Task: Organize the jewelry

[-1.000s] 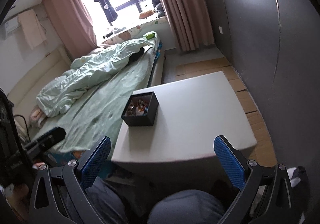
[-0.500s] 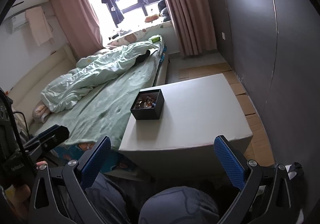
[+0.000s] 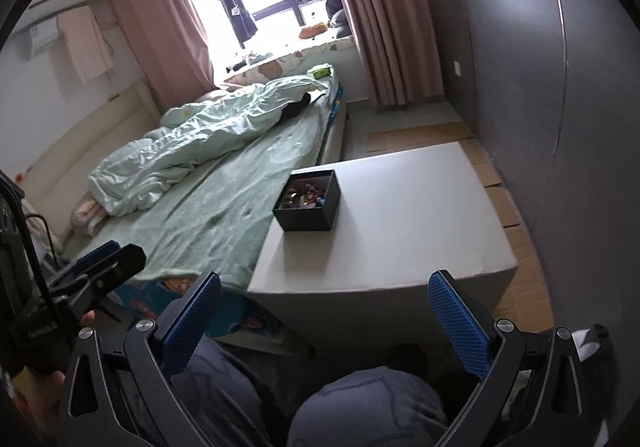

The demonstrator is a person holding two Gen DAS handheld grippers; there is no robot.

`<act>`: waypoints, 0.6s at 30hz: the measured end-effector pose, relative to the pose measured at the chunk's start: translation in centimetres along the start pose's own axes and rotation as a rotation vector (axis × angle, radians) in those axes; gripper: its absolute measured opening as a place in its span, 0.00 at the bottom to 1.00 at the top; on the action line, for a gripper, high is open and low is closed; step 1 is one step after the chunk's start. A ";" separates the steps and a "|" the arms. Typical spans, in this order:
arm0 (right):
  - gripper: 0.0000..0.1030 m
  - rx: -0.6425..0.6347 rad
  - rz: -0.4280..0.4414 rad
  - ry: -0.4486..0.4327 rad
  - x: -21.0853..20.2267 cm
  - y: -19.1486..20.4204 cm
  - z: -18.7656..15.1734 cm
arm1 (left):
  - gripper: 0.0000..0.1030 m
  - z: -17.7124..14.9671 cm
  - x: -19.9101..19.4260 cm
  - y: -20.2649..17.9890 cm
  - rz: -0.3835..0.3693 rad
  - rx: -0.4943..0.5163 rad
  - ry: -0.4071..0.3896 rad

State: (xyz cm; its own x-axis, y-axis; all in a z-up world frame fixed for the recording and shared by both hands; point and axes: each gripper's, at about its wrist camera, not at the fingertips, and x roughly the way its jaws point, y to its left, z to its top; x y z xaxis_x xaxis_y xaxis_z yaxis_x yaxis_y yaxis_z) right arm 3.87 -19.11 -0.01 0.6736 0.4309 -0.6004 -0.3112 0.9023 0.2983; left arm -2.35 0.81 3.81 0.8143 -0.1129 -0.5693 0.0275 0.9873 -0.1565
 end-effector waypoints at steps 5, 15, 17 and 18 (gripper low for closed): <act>1.00 -0.007 -0.001 0.002 -0.1 0.2 -0.1 | 1.00 -0.2 -0.1 0.0 0.014 -0.007 0.004; 1.00 -0.005 0.003 -0.018 -0.9 0.3 -0.1 | 1.00 -0.5 -1.3 -0.4 0.036 0.007 -0.006; 1.00 0.000 0.002 -0.024 -1.1 0.3 -0.1 | 1.00 -0.5 -1.5 -0.5 0.047 0.011 -0.012; 1.00 0.003 0.002 -0.029 -1.3 0.3 0.0 | 1.00 -0.4 -1.7 -0.5 0.056 0.014 -0.017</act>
State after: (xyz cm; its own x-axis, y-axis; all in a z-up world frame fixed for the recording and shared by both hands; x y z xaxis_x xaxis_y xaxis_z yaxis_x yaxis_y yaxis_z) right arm 2.85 -19.37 0.84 0.6920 0.4321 -0.5783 -0.3107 0.9014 0.3017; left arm -3.97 0.42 4.49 0.8248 -0.0554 -0.5628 -0.0105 0.9935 -0.1132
